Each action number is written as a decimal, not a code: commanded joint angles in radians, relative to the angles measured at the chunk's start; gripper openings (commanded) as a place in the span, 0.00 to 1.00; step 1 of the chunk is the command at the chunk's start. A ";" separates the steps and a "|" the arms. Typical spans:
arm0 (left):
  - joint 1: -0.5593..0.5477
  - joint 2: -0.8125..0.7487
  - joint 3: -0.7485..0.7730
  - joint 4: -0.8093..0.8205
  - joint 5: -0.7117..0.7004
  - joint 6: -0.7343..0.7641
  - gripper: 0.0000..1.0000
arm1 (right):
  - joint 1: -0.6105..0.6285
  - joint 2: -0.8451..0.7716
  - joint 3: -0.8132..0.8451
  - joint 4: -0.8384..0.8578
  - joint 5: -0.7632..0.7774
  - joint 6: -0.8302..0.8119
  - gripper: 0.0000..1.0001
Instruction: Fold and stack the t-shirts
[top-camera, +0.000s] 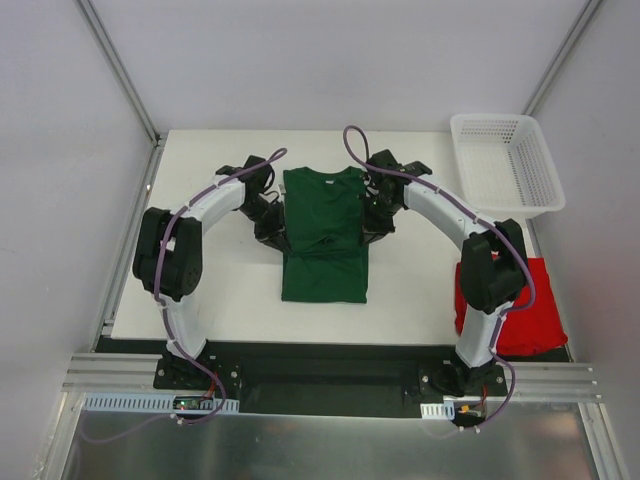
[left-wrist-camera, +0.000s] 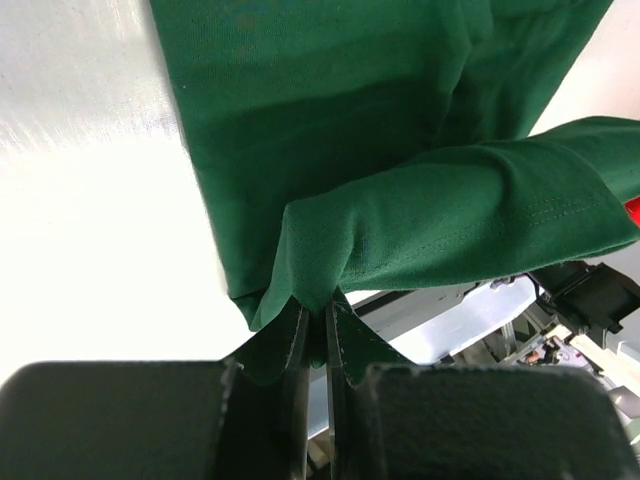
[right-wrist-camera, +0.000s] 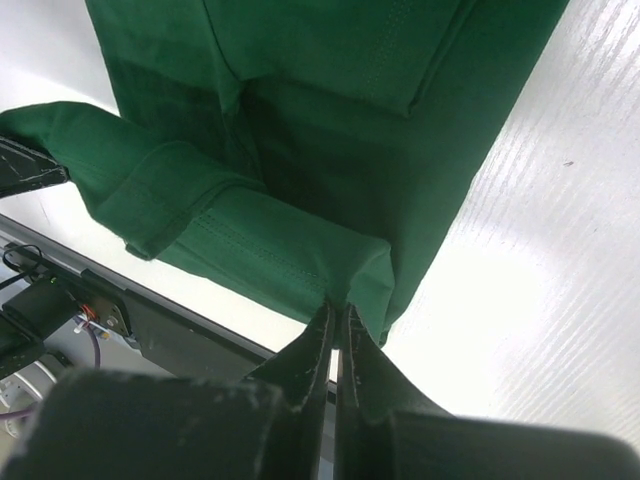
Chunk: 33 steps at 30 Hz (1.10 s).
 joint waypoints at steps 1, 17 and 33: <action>0.020 0.014 0.020 -0.060 -0.050 0.063 0.00 | -0.026 -0.004 -0.022 -0.060 0.049 -0.040 0.01; 0.020 0.109 0.075 -0.058 -0.071 0.077 0.00 | -0.030 0.081 -0.016 -0.025 0.052 -0.044 0.01; 0.018 0.155 0.161 -0.080 -0.111 0.057 0.99 | -0.067 0.131 0.073 -0.051 0.127 -0.046 0.97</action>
